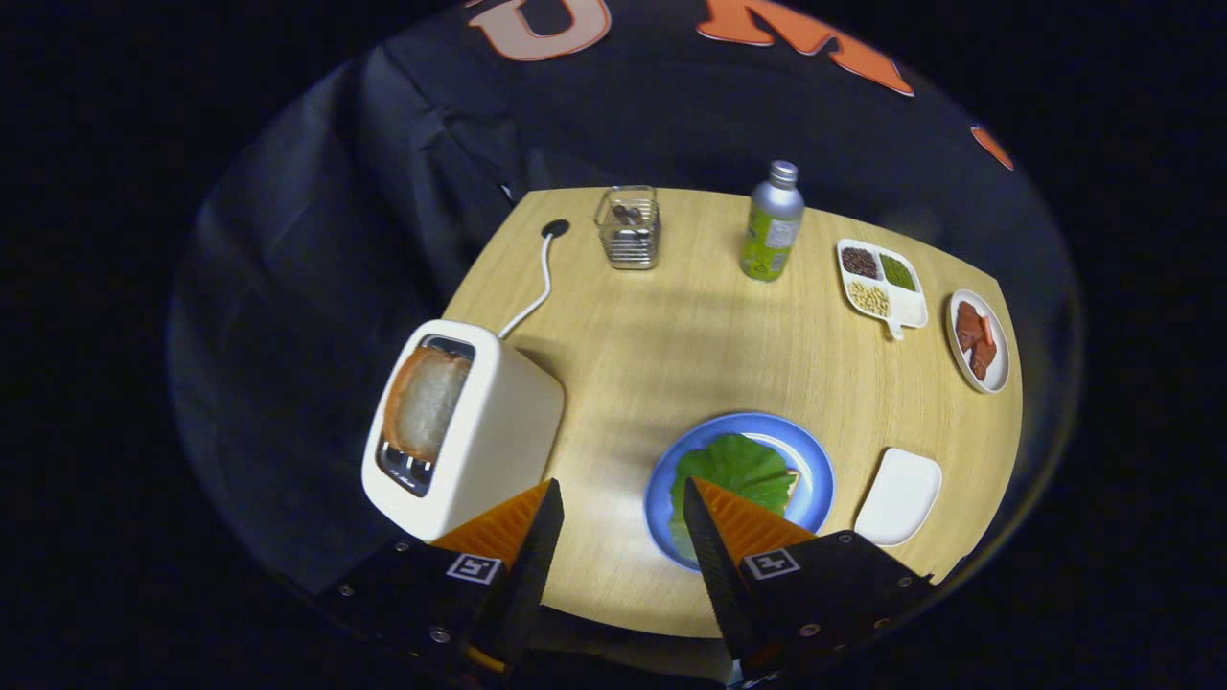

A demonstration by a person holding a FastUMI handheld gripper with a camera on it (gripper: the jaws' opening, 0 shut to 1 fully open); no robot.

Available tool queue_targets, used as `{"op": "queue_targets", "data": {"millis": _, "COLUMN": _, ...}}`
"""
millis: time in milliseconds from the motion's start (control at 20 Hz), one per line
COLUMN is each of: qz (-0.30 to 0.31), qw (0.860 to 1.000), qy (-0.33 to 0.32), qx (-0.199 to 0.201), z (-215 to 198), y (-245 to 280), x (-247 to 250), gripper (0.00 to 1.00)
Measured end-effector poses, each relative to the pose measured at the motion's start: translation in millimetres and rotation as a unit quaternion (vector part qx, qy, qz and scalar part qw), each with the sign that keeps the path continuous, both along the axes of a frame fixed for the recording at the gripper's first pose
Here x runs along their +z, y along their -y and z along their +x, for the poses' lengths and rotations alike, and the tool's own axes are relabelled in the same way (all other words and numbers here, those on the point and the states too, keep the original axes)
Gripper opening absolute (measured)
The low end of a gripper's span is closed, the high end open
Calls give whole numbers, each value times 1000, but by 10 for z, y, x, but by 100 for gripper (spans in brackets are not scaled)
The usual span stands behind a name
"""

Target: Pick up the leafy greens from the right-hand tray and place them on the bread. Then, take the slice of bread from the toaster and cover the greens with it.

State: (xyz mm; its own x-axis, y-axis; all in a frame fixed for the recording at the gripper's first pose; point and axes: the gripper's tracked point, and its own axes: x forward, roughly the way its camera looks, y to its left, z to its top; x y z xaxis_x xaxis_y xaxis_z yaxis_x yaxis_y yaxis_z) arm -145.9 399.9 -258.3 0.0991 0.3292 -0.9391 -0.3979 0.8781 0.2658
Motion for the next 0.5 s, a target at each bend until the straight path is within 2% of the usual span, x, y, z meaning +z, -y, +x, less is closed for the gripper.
{"op": "queue_targets", "data": {"millis": 100, "qz": 21, "qw": 1000, "qy": -7, "qx": 15, "z": -49, "y": -387, "x": 163, "gripper": 84}}
{"op": "queue_targets", "data": {"millis": 200, "qz": 38, "qw": 999, "qy": -22, "qx": 31, "z": -108, "y": -749, "x": 253, "gripper": 87}}
{"op": "queue_targets", "data": {"millis": 500, "qz": 29, "qw": 997, "qy": -49, "qx": 60, "z": -202, "y": -1319, "x": 194, "gripper": 88}}
